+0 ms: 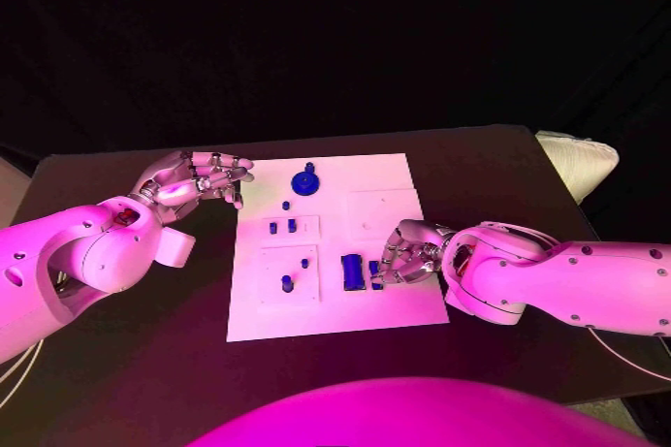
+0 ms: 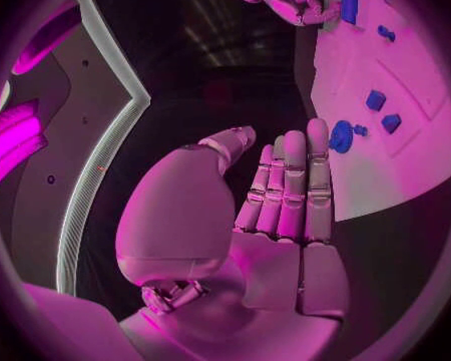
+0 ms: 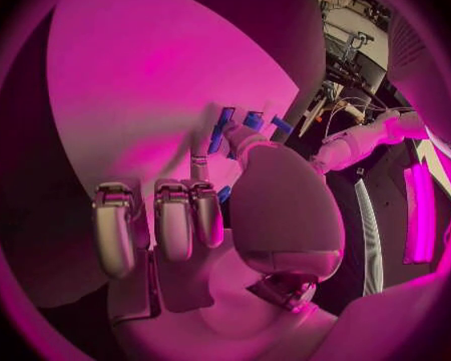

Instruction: Assemble the parts on the task board

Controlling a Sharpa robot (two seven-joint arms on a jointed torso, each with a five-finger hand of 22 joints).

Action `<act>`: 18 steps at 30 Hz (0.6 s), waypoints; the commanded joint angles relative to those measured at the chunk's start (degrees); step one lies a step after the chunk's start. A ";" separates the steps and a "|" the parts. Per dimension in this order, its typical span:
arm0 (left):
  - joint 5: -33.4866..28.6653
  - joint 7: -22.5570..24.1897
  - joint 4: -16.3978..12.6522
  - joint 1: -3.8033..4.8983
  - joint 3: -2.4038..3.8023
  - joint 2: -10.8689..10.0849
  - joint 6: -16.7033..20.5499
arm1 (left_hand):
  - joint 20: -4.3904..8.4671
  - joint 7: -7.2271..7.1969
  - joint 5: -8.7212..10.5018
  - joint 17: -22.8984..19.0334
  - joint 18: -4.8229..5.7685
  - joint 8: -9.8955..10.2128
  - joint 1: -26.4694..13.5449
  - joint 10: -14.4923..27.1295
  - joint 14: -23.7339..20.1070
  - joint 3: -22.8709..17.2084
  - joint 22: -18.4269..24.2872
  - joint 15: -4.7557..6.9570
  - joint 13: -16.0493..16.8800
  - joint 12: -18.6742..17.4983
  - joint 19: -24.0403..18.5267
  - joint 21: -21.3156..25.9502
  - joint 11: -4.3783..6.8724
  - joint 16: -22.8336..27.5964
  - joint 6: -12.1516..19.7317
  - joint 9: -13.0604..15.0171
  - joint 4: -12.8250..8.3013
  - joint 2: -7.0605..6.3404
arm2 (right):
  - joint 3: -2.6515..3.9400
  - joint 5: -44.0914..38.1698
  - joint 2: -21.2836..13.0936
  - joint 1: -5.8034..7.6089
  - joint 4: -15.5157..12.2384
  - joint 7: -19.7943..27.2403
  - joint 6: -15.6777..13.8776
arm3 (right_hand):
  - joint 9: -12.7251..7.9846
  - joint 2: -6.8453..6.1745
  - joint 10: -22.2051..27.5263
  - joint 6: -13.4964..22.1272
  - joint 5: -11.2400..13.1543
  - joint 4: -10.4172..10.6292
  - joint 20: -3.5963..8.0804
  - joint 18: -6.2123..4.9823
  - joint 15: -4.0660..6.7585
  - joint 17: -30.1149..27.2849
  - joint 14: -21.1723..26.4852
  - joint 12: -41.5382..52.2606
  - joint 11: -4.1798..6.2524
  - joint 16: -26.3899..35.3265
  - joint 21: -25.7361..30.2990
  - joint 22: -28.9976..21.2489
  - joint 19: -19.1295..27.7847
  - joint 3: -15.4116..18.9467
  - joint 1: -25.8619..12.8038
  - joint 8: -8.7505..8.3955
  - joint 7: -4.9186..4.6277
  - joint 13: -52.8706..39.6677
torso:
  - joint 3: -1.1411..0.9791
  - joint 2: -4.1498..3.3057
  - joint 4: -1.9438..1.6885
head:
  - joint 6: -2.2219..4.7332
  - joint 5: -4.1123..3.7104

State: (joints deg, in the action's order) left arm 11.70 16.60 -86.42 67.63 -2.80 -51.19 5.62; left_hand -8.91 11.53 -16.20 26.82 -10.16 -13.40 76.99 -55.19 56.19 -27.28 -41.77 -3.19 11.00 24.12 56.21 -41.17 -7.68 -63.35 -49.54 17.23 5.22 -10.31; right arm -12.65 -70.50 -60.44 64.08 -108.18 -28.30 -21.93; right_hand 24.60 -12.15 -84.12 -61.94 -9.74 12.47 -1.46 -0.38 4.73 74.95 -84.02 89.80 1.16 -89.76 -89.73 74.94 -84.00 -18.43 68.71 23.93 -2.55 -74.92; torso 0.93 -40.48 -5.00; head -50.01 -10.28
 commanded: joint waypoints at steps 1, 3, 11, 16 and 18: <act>-0.33 0.46 -0.10 -0.01 0.03 0.11 -0.87 | 0.05 0.03 0.00 -0.12 -0.34 -0.41 0.31 0.44 -0.19 -0.05 0.19 -0.34 -0.11 0.48 0.42 0.51 0.07 0.09 0.33 -0.10 0.60 0.40 | -0.03 -2.22 -0.30 -0.07 -0.10 -0.23 0.28 | -0.06 -0.28 -5.88 -0.41 -0.66 -0.18 0.37 0.38 0.26 15.05 -5.98 0.20 0.31 -0.24 -0.27 15.06 -6.00 0.15 0.54 -0.11 -0.11 -15.08 | 0.00 0.01 0.00 | 0.01 -0.04; -0.33 0.46 -0.07 -0.01 0.03 0.10 -0.88 | 0.05 0.03 0.00 -0.12 -0.34 -0.41 0.31 0.44 -0.19 -0.05 0.19 -0.34 -0.11 0.48 0.42 0.51 0.07 0.09 0.33 -0.10 0.60 0.40 | -0.02 -2.25 -0.60 -0.05 -0.29 0.05 -0.08 | -0.10 -0.44 -5.88 -0.44 -1.01 0.01 0.38 0.38 0.26 15.05 -5.98 0.20 0.30 -0.24 -0.27 15.06 -6.00 0.46 0.47 -0.12 -0.13 -15.08 | -0.02 0.03 0.02 | 0.01 0.00; -0.33 0.61 0.37 -0.03 0.02 0.25 -0.85 | 0.05 0.03 0.00 -0.12 -0.34 -0.41 0.31 0.44 -0.19 -0.05 0.19 -0.34 -0.11 0.48 0.42 0.51 0.07 0.09 0.33 -0.10 0.60 0.40 | 0.07 2.18 -2.04 1.13 -0.85 6.78 -5.65 | -0.57 -0.43 -5.88 0.54 -1.67 3.20 0.11 0.37 -0.12 13.41 -5.57 0.20 -0.19 0.66 -0.24 15.05 -5.99 6.12 0.40 -0.69 -0.72 -15.08 | 0.01 0.07 0.03 | 0.01 0.18; -0.38 0.88 0.92 -0.03 0.02 0.56 -0.87 | 0.05 0.02 0.00 -0.12 -0.34 -0.42 0.35 0.45 -0.19 -0.03 0.21 -0.34 -0.12 0.51 0.44 0.54 0.07 0.09 0.35 -0.10 0.62 0.36 | 0.11 9.78 -2.10 2.51 0.53 18.05 -11.10 | -1.50 1.64 -4.59 5.05 -2.14 4.10 -1.11 -1.28 -1.56 10.07 -4.67 -2.45 -1.98 2.74 8.59 12.64 -3.97 12.16 2.03 -3.09 -2.68 -14.09 | 0.01 0.09 -0.01 | 0.49 0.62; -0.49 1.17 1.30 -0.03 0.02 0.79 -0.87 | 0.05 0.02 0.00 -0.12 -0.34 -0.42 0.35 0.45 -0.19 -0.03 0.21 -0.34 -0.12 0.51 0.44 0.54 0.07 0.09 0.35 -0.10 0.62 0.36 | 0.15 14.72 -1.84 3.21 2.00 24.14 -12.61 | -1.53 2.09 -3.53 5.52 -2.57 4.03 -1.35 -1.90 -1.74 8.57 -4.23 -4.54 -2.16 3.73 12.07 11.65 -3.15 12.65 2.64 -3.28 -2.95 -13.29 | 0.03 0.10 -0.03 | 1.09 0.85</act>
State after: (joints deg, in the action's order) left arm 11.69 16.74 -85.22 67.62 -2.81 -50.59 5.60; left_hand -8.91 11.53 -16.20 26.76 -10.16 -13.62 76.99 -55.19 56.19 -27.35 -41.63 -3.19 10.93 24.40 56.20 -40.77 -7.68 -63.35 -49.55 17.18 5.63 -10.31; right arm -12.56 -64.28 -62.37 67.05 -106.80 -16.57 -29.34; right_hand 23.13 -9.98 -84.01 -56.64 -12.13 16.51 -2.41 -1.79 3.13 74.94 -83.93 85.31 -0.61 -86.07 -77.79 74.93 -83.92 -5.97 71.33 20.92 -5.54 -74.91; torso 0.93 -40.40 -4.98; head -49.54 -9.67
